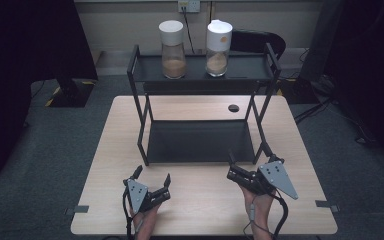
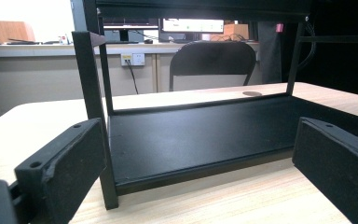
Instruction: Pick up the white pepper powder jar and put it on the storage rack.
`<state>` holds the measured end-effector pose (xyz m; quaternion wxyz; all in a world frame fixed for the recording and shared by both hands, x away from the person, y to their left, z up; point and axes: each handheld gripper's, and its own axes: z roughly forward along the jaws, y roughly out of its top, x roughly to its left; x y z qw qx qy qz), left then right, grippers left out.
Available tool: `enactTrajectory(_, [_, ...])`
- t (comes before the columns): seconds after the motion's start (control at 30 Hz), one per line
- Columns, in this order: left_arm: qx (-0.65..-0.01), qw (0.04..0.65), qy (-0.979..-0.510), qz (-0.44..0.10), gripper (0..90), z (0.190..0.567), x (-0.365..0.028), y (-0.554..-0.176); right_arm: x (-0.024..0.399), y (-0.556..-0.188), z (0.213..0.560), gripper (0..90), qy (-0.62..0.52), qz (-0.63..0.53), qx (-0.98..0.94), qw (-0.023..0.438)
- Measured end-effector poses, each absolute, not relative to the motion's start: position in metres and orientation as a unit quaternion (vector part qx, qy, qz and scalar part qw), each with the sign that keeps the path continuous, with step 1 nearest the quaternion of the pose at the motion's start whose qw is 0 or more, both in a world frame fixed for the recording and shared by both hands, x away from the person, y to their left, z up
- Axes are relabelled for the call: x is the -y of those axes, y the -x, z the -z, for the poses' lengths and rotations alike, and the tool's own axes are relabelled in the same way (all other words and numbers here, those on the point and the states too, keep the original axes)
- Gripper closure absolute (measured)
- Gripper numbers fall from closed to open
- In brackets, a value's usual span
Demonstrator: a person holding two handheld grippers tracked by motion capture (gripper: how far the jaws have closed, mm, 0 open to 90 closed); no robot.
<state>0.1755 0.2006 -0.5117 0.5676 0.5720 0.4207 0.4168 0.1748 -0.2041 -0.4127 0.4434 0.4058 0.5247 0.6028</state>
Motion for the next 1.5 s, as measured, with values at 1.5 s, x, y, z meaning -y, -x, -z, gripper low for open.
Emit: enactTrajectory(1.5, [-0.420, 0.568, -0.572, -0.417, 2.2, 0.512, -0.200, -0.175, 0.207, -0.160, 0.484, 0.0, -0.440, -0.571, -0.534, 0.442])
